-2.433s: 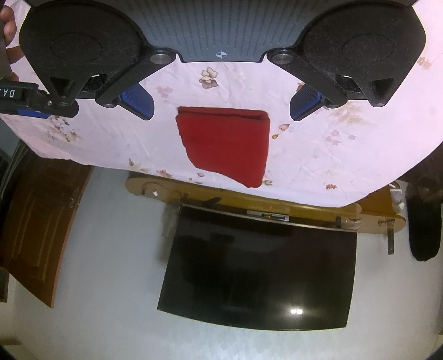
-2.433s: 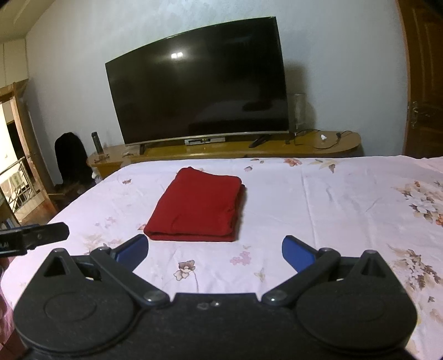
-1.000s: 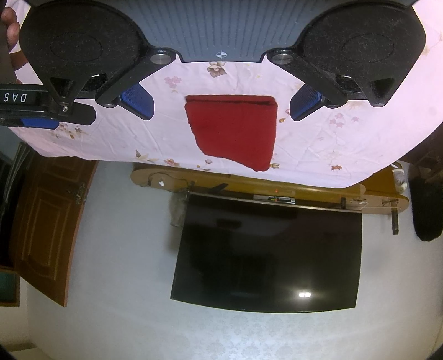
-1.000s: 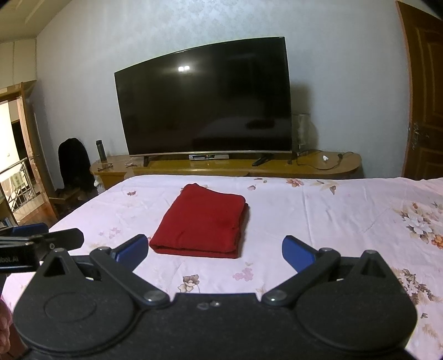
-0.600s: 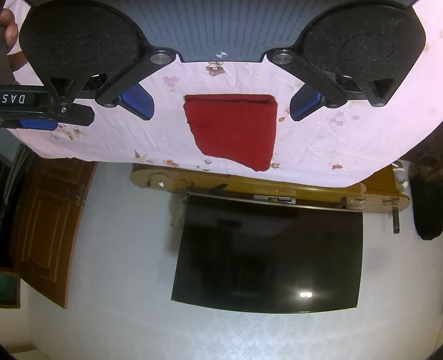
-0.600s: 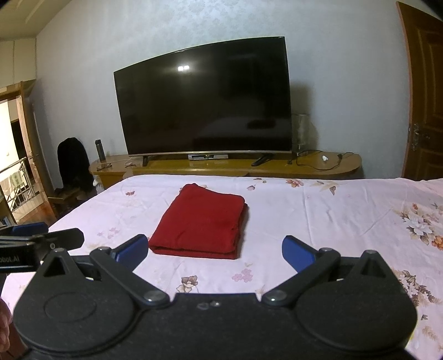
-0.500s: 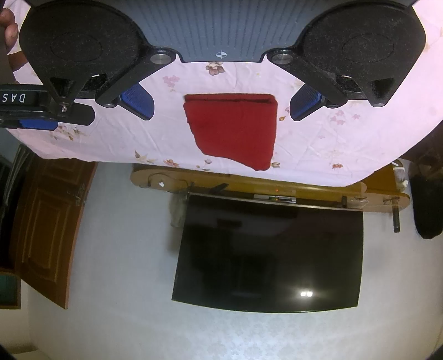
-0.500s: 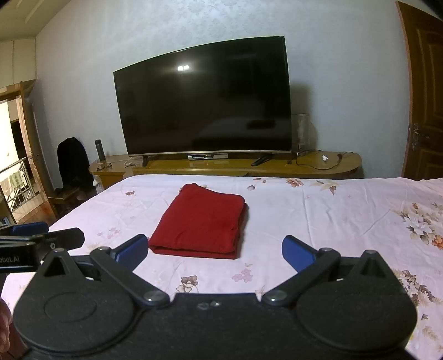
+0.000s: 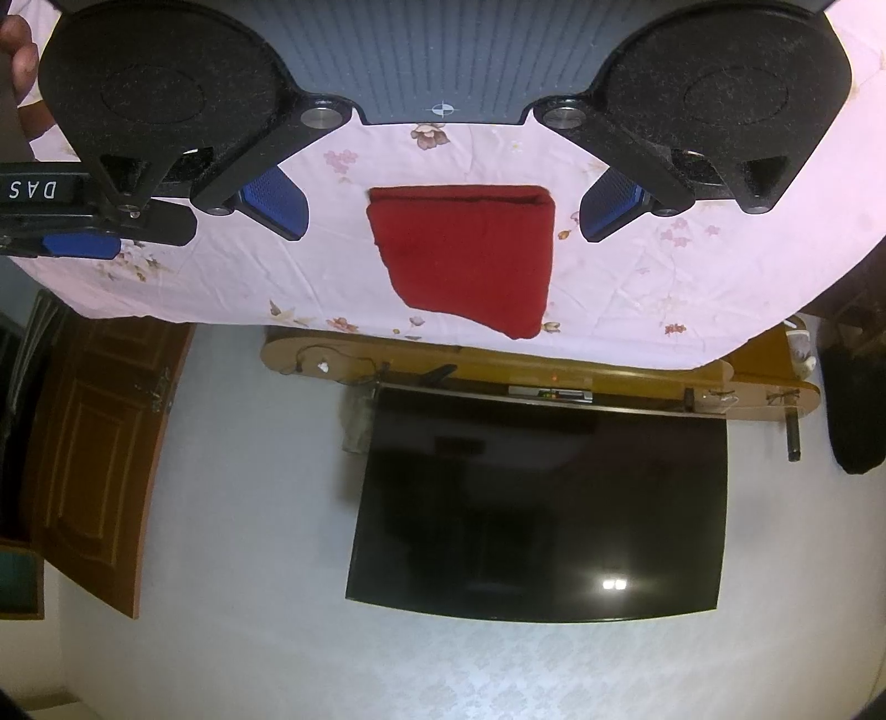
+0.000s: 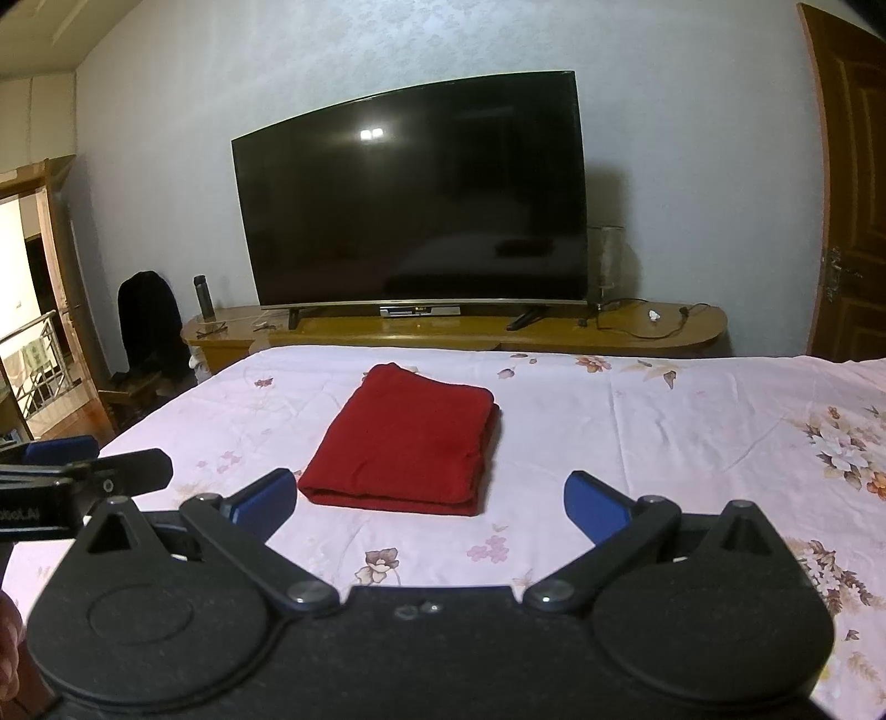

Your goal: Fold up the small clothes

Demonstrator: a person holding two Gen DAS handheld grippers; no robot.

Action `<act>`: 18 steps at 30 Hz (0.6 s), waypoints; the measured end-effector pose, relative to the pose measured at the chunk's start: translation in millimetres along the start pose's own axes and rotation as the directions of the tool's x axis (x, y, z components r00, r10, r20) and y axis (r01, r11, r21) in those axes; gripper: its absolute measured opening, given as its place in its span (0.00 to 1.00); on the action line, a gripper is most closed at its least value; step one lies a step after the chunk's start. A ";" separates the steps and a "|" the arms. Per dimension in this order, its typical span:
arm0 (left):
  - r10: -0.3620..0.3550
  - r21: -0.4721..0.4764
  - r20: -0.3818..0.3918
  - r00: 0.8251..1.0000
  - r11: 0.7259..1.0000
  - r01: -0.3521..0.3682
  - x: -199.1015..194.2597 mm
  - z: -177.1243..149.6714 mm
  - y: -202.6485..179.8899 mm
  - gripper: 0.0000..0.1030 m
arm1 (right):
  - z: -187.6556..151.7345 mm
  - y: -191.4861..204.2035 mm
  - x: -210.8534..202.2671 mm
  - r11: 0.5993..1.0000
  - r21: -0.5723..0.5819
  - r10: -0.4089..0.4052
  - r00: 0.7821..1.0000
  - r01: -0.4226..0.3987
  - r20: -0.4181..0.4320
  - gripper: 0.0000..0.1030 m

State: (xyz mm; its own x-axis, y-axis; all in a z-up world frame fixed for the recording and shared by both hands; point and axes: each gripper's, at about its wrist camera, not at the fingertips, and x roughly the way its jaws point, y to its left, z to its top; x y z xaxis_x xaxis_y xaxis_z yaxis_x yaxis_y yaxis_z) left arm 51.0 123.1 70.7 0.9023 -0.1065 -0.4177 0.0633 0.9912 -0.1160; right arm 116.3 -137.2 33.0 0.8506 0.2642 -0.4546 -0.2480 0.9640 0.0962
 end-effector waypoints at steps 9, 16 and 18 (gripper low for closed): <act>0.003 0.005 0.015 1.000 1.000 -0.003 0.3 0.8 -0.9 1.00 | -0.6 -3.4 -1.6 1.000 -0.005 0.001 1.000 -0.001 0.005 0.99; 0.016 0.002 0.033 0.999 1.000 -0.016 2.1 2.4 -1.4 1.00 | 0.2 -2.9 -0.7 1.000 -0.007 0.003 1.000 -0.003 0.007 0.99; 0.016 0.005 0.036 0.999 1.000 -0.017 2.5 2.2 -2.1 1.00 | 0.2 -2.8 -0.5 1.000 -0.006 0.006 1.000 -0.006 0.007 0.99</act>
State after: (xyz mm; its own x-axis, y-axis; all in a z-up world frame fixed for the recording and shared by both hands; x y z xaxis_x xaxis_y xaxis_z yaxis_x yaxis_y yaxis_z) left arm 54.1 120.9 71.9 0.9180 -0.0874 -0.3869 0.0505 0.9932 -0.1045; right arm 116.6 -140.0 33.1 0.8524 0.2702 -0.4477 -0.2559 0.9622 0.0934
